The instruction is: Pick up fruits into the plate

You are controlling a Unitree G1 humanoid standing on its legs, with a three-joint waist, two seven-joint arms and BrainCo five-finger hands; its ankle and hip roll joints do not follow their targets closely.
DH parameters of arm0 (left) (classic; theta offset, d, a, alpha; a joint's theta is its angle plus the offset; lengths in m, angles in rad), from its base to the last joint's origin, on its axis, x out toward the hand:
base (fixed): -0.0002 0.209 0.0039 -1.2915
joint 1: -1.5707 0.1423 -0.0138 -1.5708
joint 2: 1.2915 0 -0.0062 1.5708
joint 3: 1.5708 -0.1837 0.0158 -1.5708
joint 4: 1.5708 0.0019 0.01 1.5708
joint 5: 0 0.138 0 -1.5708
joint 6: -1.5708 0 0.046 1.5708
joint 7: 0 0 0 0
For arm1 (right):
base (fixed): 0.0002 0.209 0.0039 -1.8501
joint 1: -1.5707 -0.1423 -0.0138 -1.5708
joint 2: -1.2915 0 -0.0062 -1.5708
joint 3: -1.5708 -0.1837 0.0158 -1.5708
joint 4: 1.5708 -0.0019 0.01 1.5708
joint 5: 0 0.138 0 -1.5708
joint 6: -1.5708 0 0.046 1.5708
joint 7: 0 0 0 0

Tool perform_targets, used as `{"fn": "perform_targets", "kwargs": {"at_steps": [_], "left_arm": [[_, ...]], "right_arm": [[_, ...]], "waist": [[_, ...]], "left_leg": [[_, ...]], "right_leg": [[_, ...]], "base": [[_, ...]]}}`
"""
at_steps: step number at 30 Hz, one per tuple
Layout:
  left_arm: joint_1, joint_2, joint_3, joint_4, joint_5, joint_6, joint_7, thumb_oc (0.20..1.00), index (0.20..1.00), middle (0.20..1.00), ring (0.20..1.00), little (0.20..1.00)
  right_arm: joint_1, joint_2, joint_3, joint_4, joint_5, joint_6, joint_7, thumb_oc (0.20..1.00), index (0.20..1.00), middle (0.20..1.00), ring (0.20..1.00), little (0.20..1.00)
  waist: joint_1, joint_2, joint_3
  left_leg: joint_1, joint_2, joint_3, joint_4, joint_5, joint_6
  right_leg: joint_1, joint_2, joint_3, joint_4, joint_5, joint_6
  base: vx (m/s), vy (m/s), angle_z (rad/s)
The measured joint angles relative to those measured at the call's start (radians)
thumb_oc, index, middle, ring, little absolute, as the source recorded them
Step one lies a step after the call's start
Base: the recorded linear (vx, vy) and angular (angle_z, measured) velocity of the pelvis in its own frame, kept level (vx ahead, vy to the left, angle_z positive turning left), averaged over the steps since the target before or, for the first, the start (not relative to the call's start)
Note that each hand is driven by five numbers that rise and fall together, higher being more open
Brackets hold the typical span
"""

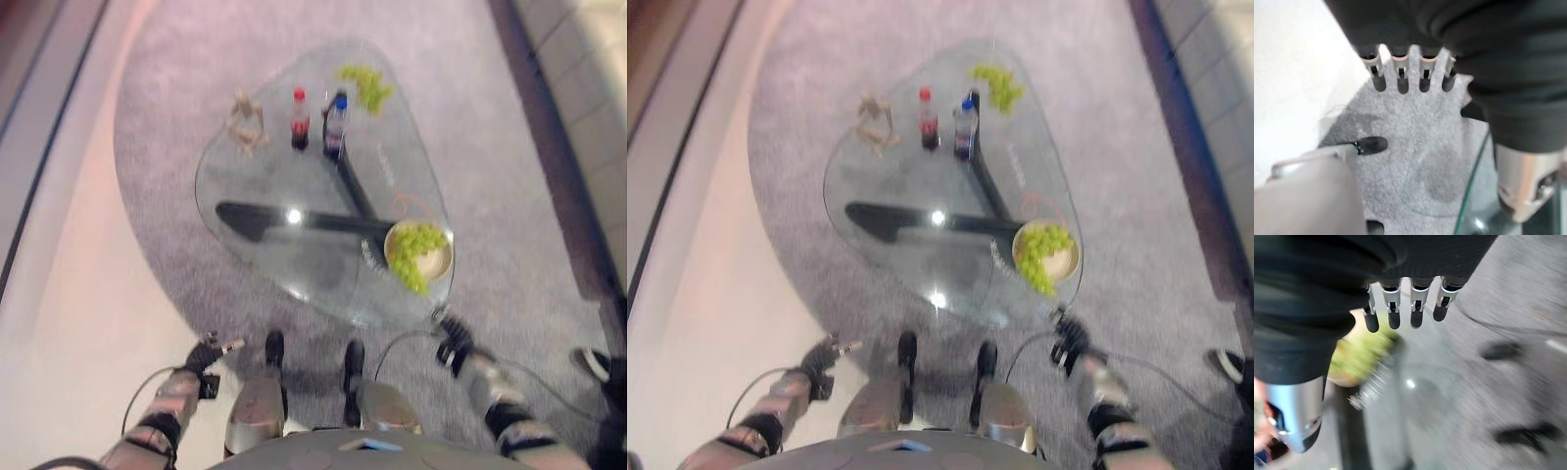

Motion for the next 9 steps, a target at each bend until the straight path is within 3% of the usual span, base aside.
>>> {"fn": "perform_targets", "kwargs": {"at_steps": [5, 9], "left_arm": [[0.039, -0.02, 0.003, 0.077, 0.001, -0.009, -0.04, 1.0, 1.0, 1.0, 1.0, 1.0], [0.078, -0.035, 0.034, 0.096, -0.002, -0.006, -0.06, 1.0, 1.0, 1.0, 1.0, 1.0]], "right_arm": [[0.028, 0.032, -0.005, 0.182, -0.06, -0.023, 0.039, 1.0, 1.0, 1.0, 1.0, 1.0], [0.06, 0.034, -0.007, 0.208, -0.121, -0.015, 0.031, 1.0, 1.0, 1.0, 1.0, 1.0]], "waist": [[0.0, 0.004, -0.087], [-0.003, 0.021, -0.11]], "left_leg": [[0.042, -0.002, 0.001, 0.0, -0.016, 0.012], [0.065, -0.003, 0.003, -0.001, -0.018, 0.016]], "right_leg": [[0.041, -0.002, 0.0, 0.0, -0.014, 0.0], [0.064, -0.005, 0.001, 0.0, -0.016, -0.003]], "base": [[0.09, 0.084, 0.0], [0.03, 0.084, -0.01]]}}
